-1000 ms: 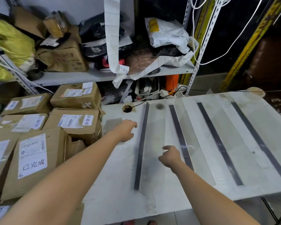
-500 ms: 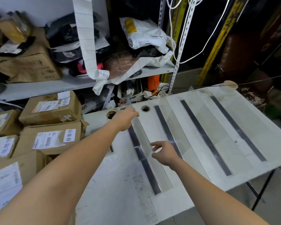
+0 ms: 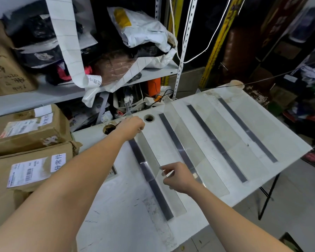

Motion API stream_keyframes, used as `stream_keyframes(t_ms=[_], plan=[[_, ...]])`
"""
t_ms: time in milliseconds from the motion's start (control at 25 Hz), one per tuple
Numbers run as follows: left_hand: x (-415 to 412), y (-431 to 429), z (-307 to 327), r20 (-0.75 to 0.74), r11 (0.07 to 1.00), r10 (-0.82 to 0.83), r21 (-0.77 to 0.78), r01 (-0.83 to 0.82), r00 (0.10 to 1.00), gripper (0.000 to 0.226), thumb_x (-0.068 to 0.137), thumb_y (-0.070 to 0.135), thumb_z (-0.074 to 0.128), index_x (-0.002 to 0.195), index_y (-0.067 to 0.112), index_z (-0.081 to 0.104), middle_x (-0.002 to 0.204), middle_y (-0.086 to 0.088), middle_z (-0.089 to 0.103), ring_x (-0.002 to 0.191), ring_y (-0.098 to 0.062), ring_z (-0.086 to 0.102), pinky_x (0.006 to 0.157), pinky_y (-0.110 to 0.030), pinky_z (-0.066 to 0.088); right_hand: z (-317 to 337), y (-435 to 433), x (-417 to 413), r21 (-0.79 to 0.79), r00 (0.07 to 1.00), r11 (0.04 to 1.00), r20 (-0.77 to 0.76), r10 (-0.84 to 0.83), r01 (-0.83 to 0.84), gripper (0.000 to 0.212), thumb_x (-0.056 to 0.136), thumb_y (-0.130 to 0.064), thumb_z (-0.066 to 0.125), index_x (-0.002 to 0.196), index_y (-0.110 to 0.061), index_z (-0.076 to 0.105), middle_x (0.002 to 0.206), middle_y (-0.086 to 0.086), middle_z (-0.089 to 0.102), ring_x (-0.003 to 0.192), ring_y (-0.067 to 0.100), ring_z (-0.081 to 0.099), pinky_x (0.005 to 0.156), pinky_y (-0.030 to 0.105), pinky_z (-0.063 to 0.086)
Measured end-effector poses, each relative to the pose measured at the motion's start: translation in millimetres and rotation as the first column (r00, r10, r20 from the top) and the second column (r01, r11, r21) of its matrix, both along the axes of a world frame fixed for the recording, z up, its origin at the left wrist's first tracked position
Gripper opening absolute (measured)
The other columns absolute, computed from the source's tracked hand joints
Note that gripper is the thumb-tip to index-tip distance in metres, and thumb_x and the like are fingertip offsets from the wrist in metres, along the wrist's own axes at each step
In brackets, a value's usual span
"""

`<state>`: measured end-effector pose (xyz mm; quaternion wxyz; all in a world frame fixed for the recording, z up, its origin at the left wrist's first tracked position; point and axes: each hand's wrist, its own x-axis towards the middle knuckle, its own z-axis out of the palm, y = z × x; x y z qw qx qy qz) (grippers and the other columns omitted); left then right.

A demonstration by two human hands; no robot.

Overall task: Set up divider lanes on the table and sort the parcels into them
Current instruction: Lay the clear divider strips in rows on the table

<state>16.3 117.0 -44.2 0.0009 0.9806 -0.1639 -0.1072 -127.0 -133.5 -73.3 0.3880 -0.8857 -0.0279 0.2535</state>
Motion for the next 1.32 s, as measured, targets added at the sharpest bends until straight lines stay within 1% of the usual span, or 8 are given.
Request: stream_keyframes(t_ms=[160,320,440,600,840,1040,1160,1320], plan=[[0,6,-1,-0.013,0.998,0.002,-0.056,-0.003,1.0,0.014,0.099,0.014,0.062,0.11,0.011,0.069,0.116,-0.007,0.062,0.11,-0.028,0.058,0.092,-0.044,0.05,-3,2,-10,-0.017,1.0,1.0,-0.018,0.003,-0.003,0.053,0.077,-0.002,0.067,0.127,-0.017,0.072,0.103,-0.006,0.073,0.073,0.016,0.069,0.066,0.03,0.064],[-8,10,-6,-0.004,0.996,0.022,-0.087,-0.022,1.0,0.016,0.099,0.016,0.062,0.114,0.012,0.069,0.118,-0.008,0.06,0.113,-0.03,0.057,0.095,-0.046,0.048,-7,5,-17,-0.017,0.999,1.0,-0.045,-0.004,0.003,0.055,0.076,0.0,0.07,0.128,-0.018,0.071,0.103,-0.006,0.072,0.072,0.025,0.073,0.062,0.034,0.065],[-13,11,-7,-0.007,0.992,0.042,-0.12,-0.043,0.999,0.024,0.1,0.017,0.062,0.124,0.015,0.065,0.125,-0.006,0.06,0.121,-0.028,0.054,0.099,-0.044,0.047,-8,9,-21,-0.031,1.0,1.0,-0.021,0.007,-0.008,0.055,0.075,-0.003,0.072,0.127,-0.019,0.071,0.101,-0.009,0.071,0.071,0.018,0.071,0.064,0.029,0.063],[-20,13,-5,-0.016,0.987,0.057,-0.149,-0.059,0.998,0.04,0.099,0.016,0.063,0.138,0.019,0.058,0.139,-0.004,0.056,0.133,-0.025,0.048,0.106,-0.042,0.044,-7,12,-24,-0.054,1.0,0.999,-0.001,-0.001,0.001,0.053,0.075,-0.012,0.077,0.127,-0.02,0.07,0.099,-0.01,0.068,0.078,0.011,0.065,0.06,0.017,0.048],[-31,14,3,-0.012,0.99,0.071,-0.12,-0.072,0.997,0.049,0.097,0.015,0.063,0.144,0.022,0.051,0.142,-0.002,0.053,0.135,-0.024,0.047,0.107,-0.044,0.044,-3,11,-26,-0.068,1.0,0.998,0.005,-0.01,0.01,0.057,0.075,-0.022,0.08,0.129,-0.023,0.065,0.102,-0.008,0.067,0.083,0.013,0.068,0.06,0.016,0.047],[-38,10,7,0.019,0.996,0.023,-0.082,-0.021,1.0,0.051,0.097,0.016,0.063,0.146,0.023,0.049,0.144,-0.001,0.054,0.138,-0.022,0.043,0.109,-0.042,0.041,0,10,-28,-0.085,0.999,0.995,-0.004,0.043,-0.043,0.054,0.078,-0.014,0.075,0.13,-0.024,0.066,0.101,-0.007,0.068,0.084,0.016,0.069,0.057,0.017,0.048],[-38,6,8,0.02,0.996,0.032,-0.079,-0.03,0.999,0.051,0.098,0.016,0.063,0.146,0.022,0.049,0.144,-0.001,0.054,0.139,-0.022,0.043,0.109,-0.042,0.041,2,9,-30,-0.086,0.999,0.995,-0.005,0.043,-0.043,0.057,0.077,-0.018,0.075,0.132,-0.024,0.064,0.102,-0.008,0.067,0.081,0.014,0.067,0.056,0.017,0.047],[-39,3,11,0.01,0.996,0.058,-0.063,-0.057,0.998,0.052,0.098,0.018,0.062,0.148,0.022,0.047,0.146,-0.002,0.052,0.139,-0.023,0.044,0.11,-0.044,0.042,3,7,-28,-0.088,1.0,0.996,-0.001,0.021,-0.021,0.061,0.076,-0.021,0.077,0.135,-0.023,0.061,0.106,-0.005,0.069,0.088,0.016,0.07,0.062,0.021,0.052]])
